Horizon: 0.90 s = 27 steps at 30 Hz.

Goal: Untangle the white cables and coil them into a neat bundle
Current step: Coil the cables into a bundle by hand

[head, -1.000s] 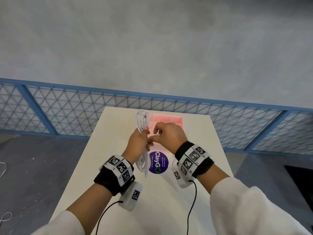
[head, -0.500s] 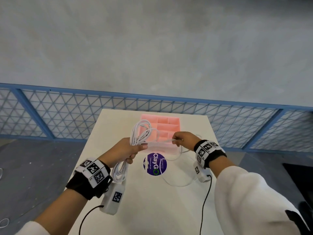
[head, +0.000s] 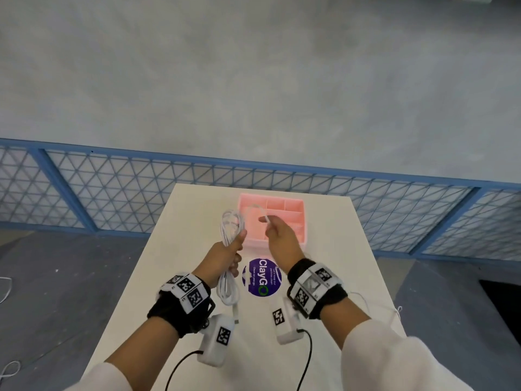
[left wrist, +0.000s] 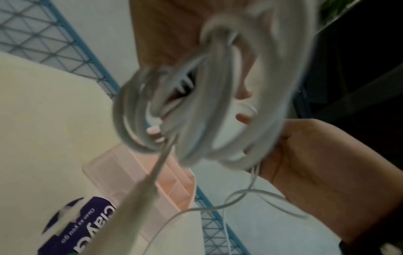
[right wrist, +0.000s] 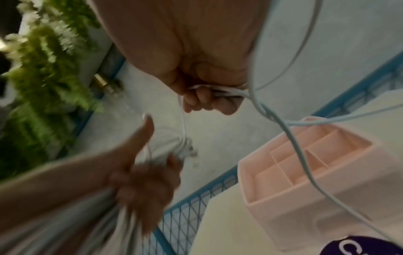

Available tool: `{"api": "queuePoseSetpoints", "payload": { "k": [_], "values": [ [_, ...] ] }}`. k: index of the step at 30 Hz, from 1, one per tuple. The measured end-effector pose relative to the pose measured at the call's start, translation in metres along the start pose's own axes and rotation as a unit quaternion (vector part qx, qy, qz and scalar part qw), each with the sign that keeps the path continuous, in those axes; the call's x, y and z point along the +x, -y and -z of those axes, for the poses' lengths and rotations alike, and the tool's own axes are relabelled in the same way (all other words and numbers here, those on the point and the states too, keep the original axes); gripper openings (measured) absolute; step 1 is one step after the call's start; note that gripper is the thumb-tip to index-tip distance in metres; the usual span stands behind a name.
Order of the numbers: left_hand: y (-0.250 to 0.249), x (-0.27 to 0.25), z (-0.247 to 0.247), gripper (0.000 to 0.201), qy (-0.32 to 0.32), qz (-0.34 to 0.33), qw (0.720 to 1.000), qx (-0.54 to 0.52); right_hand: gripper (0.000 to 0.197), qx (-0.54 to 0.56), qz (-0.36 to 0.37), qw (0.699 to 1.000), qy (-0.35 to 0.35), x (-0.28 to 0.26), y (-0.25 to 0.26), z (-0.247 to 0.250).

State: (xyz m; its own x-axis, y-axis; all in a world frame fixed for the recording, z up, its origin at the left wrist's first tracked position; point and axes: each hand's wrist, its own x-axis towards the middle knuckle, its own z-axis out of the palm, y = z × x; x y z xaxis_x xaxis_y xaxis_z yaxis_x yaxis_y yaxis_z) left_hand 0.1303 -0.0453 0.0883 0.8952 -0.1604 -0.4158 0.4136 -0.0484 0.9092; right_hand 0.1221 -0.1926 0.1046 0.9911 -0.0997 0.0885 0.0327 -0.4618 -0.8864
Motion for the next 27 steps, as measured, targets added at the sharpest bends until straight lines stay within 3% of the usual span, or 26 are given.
{"api": "queuePoseSetpoints", "payload": {
  "k": [3,5,7,8,10,13,16,21,25,27],
  "values": [
    [-0.007,-0.003,-0.009,0.045,0.009,-0.049,0.998,-0.046,0.038,-0.172,0.063,0.980,0.082,-0.018,0.005,-0.015],
    [-0.009,-0.004,-0.014,0.051,0.021,-0.074,0.997,-0.019,0.028,-0.221,0.086,0.966,0.101,-0.025,0.007,-0.024],
    [-0.007,-0.004,-0.017,0.062,0.037,-0.084,0.996,-0.012,0.011,-0.148,0.085,0.982,0.086,-0.028,0.013,-0.027],
    [-0.006,-0.004,-0.017,0.063,0.045,-0.088,0.995,-0.017,0.013,-0.127,0.101,0.985,0.066,-0.027,0.013,-0.027],
    [-0.003,-0.006,-0.017,0.057,0.061,-0.097,0.993,-0.039,0.005,-0.078,0.091,0.991,0.061,-0.027,0.012,-0.020],
    [-0.003,-0.007,-0.018,0.038,0.083,-0.092,0.988,-0.088,0.041,0.041,0.035,0.998,0.042,-0.022,0.008,-0.008],
    [-0.003,-0.005,-0.019,0.034,0.074,-0.092,0.989,-0.092,0.050,0.116,-0.004,0.993,0.011,-0.022,0.004,0.000],
    [-0.011,0.004,-0.004,0.030,-0.016,-0.125,0.989,-0.074,0.026,-0.087,-0.006,0.982,0.167,-0.025,-0.017,0.014],
    [-0.031,0.000,0.023,0.045,-0.016,-0.166,0.969,-0.180,0.014,-0.141,-0.026,0.971,0.193,-0.030,-0.047,0.034],
    [-0.036,-0.002,0.027,0.042,-0.011,-0.164,0.960,-0.228,0.015,-0.158,-0.049,0.969,0.182,-0.030,-0.058,0.040]
  ]
}}
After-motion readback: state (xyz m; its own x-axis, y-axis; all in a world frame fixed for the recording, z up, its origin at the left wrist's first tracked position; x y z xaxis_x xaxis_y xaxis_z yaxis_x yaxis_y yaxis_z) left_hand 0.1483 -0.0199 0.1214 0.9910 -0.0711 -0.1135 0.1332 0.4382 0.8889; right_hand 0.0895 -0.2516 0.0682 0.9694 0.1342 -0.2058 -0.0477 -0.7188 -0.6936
